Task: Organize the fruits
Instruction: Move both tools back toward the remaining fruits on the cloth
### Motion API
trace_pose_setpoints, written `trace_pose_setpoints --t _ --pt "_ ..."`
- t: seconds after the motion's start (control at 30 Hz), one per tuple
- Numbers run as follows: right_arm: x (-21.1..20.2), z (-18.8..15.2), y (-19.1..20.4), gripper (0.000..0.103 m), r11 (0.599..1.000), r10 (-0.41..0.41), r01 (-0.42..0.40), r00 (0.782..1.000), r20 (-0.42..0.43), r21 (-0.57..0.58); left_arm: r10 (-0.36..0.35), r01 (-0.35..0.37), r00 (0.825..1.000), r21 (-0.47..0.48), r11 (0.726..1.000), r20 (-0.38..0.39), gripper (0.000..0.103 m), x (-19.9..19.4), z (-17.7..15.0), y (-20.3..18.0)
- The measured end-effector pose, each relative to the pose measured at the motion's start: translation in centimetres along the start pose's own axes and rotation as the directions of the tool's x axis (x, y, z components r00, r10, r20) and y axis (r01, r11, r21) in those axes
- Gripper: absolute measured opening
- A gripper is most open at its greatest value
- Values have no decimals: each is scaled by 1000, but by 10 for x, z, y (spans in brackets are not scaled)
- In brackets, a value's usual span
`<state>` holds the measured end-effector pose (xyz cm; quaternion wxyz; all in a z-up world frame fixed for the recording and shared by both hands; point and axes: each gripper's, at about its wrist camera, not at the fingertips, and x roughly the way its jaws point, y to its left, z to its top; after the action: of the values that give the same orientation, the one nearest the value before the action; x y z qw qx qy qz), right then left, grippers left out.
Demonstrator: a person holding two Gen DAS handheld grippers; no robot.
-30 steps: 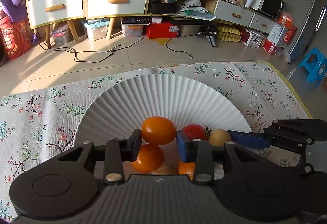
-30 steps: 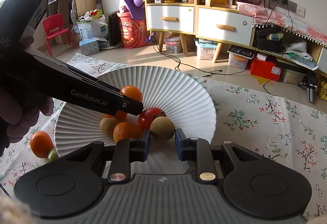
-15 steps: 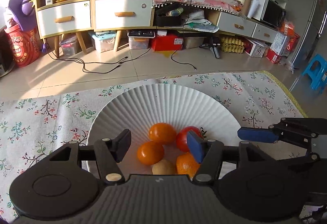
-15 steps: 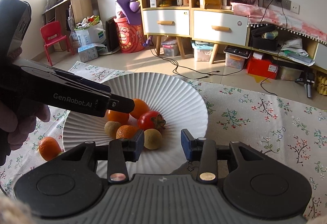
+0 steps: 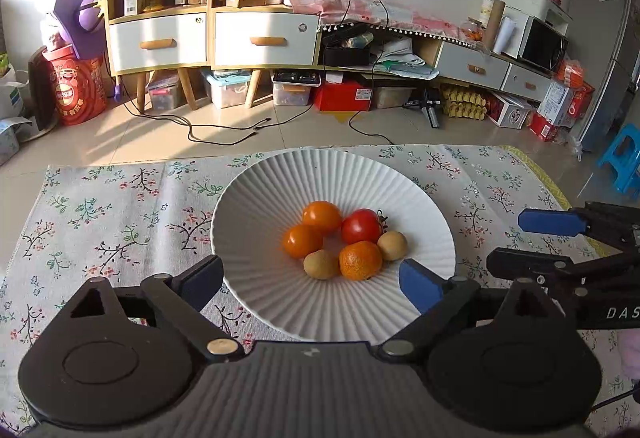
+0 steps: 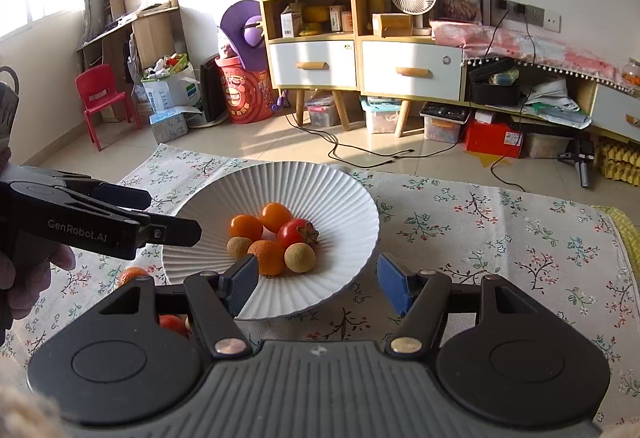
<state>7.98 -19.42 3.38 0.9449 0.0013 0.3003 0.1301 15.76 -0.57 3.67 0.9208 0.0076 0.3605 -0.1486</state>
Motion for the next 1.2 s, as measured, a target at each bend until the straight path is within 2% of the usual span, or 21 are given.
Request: trace_pose_setpoints --t 0.13,0.33,0.53,0.7,0.97,1.2 --pt "-10 -2 1 82 999 23 -23 1000 13 32 33 -33 999 -5 999 2 102 -14 -13 2" --pt "-19 -11 8 94 998 35 -36 999 11 48 73 -74 997 -41 996 -25 102 -26 -34 7" --pt "-23 -23 19 98 998 43 -44 999 21 39 112 -114 993 -62 992 -37 102 -34 -56 13" --pt "-25 -36 29 100 998 56 -56 998 30 2 153 -153 988 -16 988 -11 102 -38 -79 18" --pt "-16 -57 46 102 996 64 -64 998 3 -54 123 -123 992 7 992 -7 102 -26 -106 22" --pt "-7 -75 60 102 988 66 -73 996 -52 -138 77 -76 997 36 996 -29 100 -12 -112 16"
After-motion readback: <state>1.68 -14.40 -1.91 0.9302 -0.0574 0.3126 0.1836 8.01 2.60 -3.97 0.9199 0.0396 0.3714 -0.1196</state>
